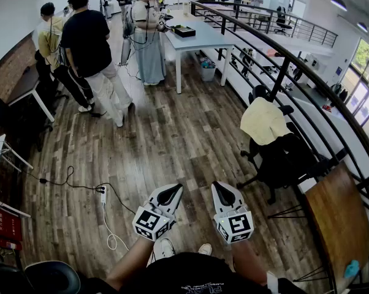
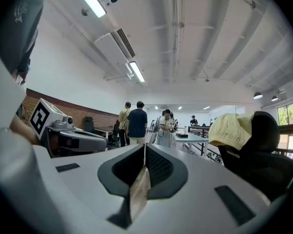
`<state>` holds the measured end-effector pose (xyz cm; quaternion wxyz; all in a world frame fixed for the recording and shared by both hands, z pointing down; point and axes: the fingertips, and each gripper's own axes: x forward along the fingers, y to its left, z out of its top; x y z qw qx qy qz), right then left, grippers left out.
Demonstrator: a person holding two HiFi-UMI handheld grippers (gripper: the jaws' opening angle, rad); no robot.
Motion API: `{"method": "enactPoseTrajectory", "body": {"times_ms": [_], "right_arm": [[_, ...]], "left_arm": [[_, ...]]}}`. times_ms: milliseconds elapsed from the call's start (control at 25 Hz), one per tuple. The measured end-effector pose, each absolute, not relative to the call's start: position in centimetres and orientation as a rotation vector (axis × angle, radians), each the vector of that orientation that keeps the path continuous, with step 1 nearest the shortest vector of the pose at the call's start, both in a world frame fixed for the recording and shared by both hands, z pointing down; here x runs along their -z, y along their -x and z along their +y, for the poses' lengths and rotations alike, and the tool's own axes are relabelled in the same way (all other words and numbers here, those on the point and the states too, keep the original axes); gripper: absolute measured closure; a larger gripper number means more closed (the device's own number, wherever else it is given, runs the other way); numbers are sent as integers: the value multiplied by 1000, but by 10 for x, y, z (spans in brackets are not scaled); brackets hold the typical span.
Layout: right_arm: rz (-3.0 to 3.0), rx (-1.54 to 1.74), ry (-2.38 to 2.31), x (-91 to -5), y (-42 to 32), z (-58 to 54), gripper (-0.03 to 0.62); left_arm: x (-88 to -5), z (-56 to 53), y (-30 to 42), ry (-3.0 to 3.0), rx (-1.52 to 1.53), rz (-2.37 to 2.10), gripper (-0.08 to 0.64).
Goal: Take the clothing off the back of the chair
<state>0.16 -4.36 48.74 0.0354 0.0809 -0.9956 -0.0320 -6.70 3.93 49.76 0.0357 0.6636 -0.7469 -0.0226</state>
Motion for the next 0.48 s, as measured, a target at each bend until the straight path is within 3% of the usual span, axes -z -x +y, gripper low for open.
{"method": "enactPoseTrajectory", "body": {"times_ms": [480], "right_arm": [[-3052,100,-258,-489,14,-24,571]], "left_arm": [[-498,53,78,-2037,115,-2261,546]]}}
